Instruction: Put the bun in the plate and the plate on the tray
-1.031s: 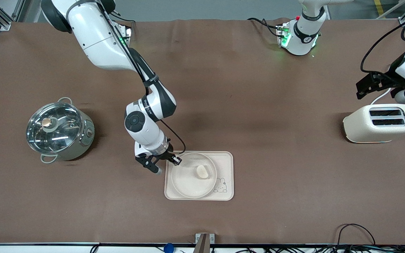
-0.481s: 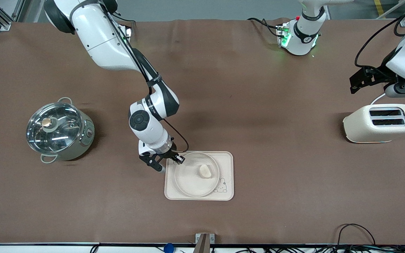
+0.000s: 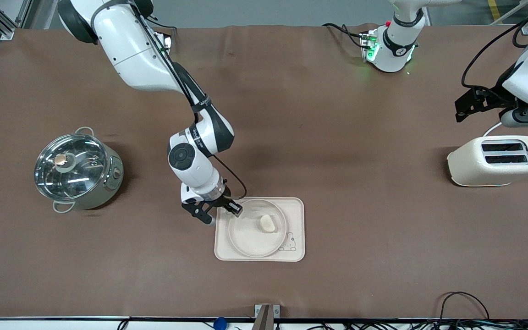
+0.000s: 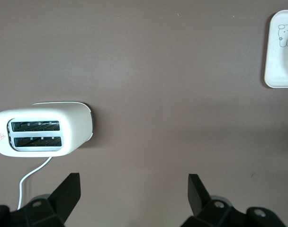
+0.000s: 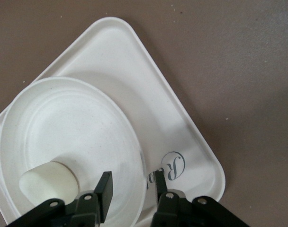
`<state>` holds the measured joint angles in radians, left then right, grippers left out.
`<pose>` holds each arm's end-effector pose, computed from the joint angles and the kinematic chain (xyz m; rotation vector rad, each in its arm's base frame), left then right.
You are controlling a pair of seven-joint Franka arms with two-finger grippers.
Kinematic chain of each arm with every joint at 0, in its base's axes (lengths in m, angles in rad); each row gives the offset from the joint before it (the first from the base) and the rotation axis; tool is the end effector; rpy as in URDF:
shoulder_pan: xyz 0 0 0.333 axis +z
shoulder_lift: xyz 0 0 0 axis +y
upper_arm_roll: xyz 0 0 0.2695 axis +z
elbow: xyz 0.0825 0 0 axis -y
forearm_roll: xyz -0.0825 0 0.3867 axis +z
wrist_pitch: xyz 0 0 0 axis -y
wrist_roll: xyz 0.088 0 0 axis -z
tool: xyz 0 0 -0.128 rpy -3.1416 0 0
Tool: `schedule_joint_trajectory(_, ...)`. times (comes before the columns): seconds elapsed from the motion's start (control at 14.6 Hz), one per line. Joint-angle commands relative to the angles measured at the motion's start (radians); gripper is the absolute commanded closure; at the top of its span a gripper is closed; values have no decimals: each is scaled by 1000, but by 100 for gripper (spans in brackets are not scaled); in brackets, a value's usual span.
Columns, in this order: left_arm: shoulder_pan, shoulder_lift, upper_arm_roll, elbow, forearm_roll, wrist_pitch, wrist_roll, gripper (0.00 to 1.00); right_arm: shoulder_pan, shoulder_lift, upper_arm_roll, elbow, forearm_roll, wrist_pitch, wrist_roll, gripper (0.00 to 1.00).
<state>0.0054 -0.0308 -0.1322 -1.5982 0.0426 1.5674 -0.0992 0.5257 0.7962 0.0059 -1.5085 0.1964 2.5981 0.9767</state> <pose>0.5448 -0.0648 0.5607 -3.0949 0.0424 -0.0077 0.6165 0.3598 0.1676 -2.7148 0.8410 -0.1781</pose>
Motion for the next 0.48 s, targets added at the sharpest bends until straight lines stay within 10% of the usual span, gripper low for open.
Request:
schedule_joint_trajectory(0.0, 1, -9, 3, -5, -23, 6, 12, 0, -27, -52, 5, 2, 8, -116, 0, 47)
schedule_joint_trajectory(0.41, -1, -14, -4, -3, -21, -1, 13, 0, -95, -196, 2, -2, 1, -320, -41, 1)
